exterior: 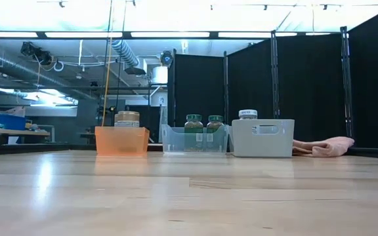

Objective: Sort spices by type
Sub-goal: Return to Home Position

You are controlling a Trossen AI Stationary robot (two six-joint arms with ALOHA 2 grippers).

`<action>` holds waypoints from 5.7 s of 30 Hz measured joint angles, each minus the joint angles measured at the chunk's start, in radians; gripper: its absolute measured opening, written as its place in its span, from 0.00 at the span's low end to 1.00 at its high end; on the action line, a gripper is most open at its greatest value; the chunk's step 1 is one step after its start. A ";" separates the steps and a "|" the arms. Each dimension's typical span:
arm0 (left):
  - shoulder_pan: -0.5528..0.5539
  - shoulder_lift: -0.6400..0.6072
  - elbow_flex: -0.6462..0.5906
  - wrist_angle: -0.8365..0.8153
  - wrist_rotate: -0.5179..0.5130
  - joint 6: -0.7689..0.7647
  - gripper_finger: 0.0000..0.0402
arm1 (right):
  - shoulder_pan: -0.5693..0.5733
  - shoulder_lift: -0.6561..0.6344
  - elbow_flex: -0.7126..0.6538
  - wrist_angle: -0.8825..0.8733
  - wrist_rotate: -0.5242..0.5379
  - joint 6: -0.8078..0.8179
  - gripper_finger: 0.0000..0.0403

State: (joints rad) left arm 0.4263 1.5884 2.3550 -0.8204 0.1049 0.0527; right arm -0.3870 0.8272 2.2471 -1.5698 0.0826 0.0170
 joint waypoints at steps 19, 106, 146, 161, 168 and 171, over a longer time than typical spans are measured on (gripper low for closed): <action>0.006 -0.599 -0.397 -0.048 -0.137 0.015 0.86 | -0.013 -0.436 -0.360 0.261 -0.165 0.130 0.60; -0.220 -1.561 -2.346 0.940 -0.329 -0.330 0.86 | 0.177 -0.816 -2.241 1.678 -0.311 0.314 0.61; -0.220 -1.561 -2.346 0.873 -0.363 -0.372 0.86 | 0.177 -0.814 -2.241 1.629 -0.362 0.145 0.61; -0.220 -1.561 -2.347 0.874 -0.363 -0.372 0.86 | 0.177 -0.814 -2.241 1.637 -0.361 0.165 0.60; -0.220 -1.561 -2.347 0.874 -0.363 -0.372 0.86 | 0.177 -0.814 -2.241 1.636 -0.361 0.164 0.61; -0.220 -1.561 -2.347 0.874 -0.363 -0.372 0.86 | 0.177 -0.814 -2.240 1.636 -0.361 0.164 0.60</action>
State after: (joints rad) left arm 0.2066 0.0273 0.0082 0.0536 -0.2577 -0.3191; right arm -0.2104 0.0132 0.0066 0.0666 -0.2787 0.1806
